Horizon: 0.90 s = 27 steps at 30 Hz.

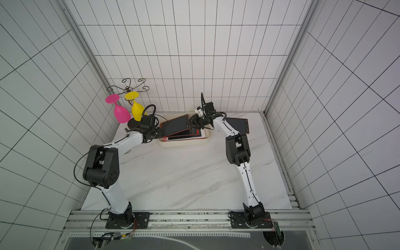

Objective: Take out the writing tablet from the storage box
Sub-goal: Pick up the writing tablet from the storage box.

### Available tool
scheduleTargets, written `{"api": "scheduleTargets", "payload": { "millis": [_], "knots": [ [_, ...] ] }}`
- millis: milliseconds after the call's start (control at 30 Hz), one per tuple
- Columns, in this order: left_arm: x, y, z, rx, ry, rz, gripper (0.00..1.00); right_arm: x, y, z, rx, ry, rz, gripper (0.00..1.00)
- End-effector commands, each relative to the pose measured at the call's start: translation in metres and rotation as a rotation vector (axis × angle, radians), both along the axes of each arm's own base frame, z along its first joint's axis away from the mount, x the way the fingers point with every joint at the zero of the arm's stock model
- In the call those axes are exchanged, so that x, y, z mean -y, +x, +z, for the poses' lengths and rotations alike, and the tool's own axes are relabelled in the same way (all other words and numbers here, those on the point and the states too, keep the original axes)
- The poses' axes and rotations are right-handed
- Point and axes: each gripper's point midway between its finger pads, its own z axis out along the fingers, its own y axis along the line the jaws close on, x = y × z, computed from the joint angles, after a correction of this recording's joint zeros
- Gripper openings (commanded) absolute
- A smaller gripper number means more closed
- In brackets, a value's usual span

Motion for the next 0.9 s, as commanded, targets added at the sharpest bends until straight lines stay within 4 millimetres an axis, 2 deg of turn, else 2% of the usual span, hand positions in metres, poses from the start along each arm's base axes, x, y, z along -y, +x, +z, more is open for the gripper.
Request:
{"api": "scheduleTargets", "payload": {
  "millis": [0,167,700,867],
  "knots": [
    [0.032,0.023,0.04,0.137,-0.083,-0.08,0.0,-0.023,-0.02,0.019,-0.03,0.109,0.07,0.44],
    [0.031,0.023,0.04,0.137,-0.082,-0.079,0.0,-0.025,-0.022,0.02,-0.067,0.158,0.053,0.42],
    [0.021,0.027,0.039,0.132,-0.099,-0.048,0.0,-0.005,-0.008,0.027,0.12,-0.006,-0.024,0.43],
    [0.015,0.034,0.043,0.139,-0.11,-0.034,0.0,-0.004,-0.005,0.02,0.123,-0.029,-0.028,0.39]
  ]
}}
